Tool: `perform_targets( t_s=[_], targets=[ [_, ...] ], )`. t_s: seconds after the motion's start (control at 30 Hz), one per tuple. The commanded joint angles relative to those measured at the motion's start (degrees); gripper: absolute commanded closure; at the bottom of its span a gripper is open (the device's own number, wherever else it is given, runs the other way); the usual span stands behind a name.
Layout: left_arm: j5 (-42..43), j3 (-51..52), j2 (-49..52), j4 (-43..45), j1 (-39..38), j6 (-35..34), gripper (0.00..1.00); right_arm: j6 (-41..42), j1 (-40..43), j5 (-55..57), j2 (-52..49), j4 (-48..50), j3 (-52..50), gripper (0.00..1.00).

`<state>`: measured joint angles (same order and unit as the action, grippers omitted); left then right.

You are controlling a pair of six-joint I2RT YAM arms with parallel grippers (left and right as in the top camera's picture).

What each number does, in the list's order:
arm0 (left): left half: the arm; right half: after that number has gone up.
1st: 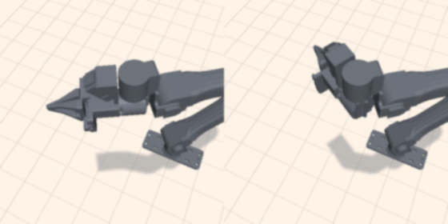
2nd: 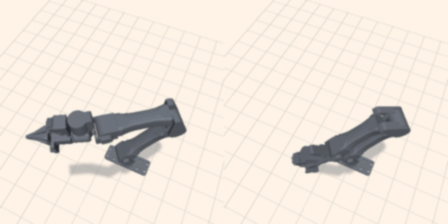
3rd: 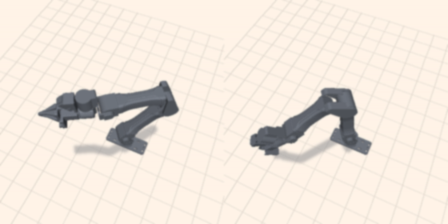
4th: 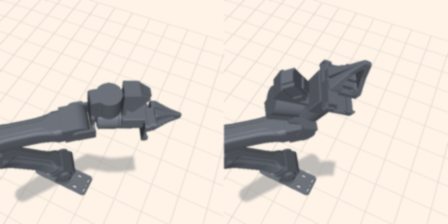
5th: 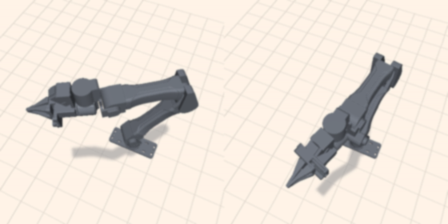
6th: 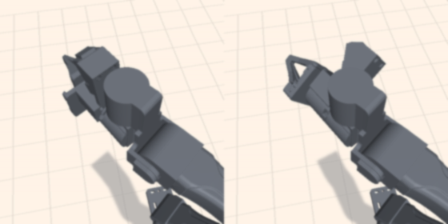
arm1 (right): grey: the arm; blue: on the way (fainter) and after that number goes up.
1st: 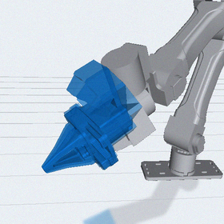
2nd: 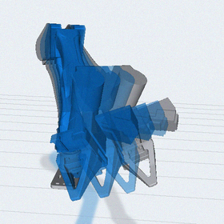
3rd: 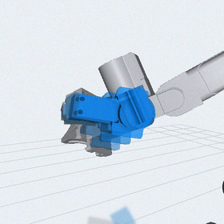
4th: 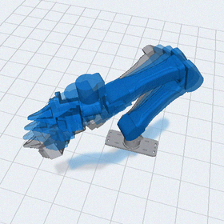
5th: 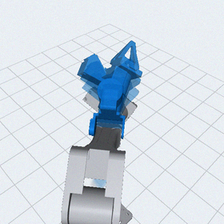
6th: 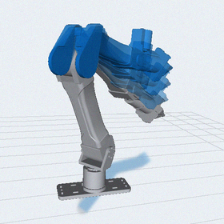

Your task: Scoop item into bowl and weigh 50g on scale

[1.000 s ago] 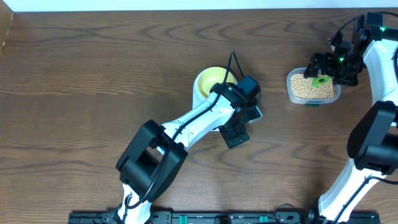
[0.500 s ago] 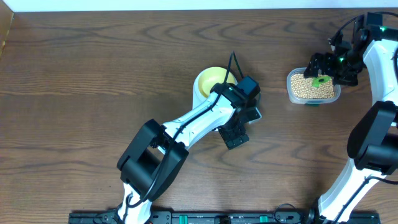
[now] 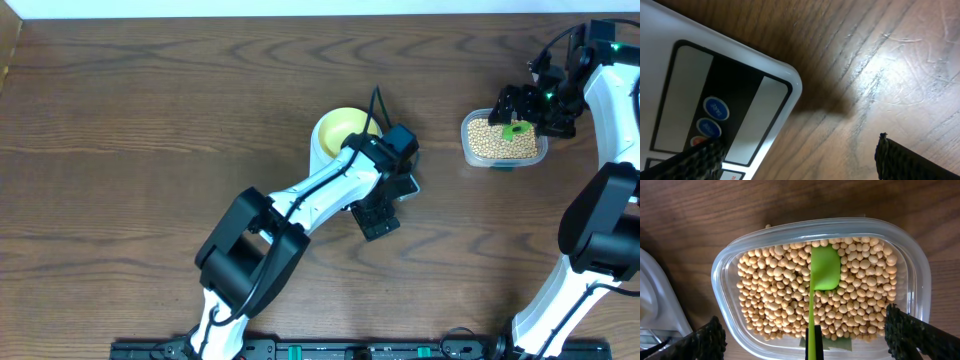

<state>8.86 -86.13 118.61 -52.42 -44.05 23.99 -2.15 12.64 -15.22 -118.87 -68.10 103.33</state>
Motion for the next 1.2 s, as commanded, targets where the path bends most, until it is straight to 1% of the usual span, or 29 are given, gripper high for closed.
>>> perform_targets(
  t_s=[0.0, 0.57, 0.93, 1.17],
  targets=[
    [0.6, -2.3, 2.4, -1.2, 0.4, -0.3, 0.02, -0.3, 0.0, -0.2, -0.3, 0.0, 1.0, 0.01],
    [0.6, -2.4, 2.5, -1.6, 2.1, -0.9, 0.02, -0.3, 0.0, -0.2, -0.3, 0.0, 1.0, 0.01],
    [0.6, -2.4, 2.5, -2.6, 0.9, 1.9, 0.02, -0.3, 0.0, -0.2, -0.3, 0.0, 1.0, 0.01],
    [0.6, -2.4, 2.5, -2.6, 0.7, 1.9, 0.02, -0.3, 0.0, -0.2, -0.3, 0.0, 1.0, 0.01]
  ],
)
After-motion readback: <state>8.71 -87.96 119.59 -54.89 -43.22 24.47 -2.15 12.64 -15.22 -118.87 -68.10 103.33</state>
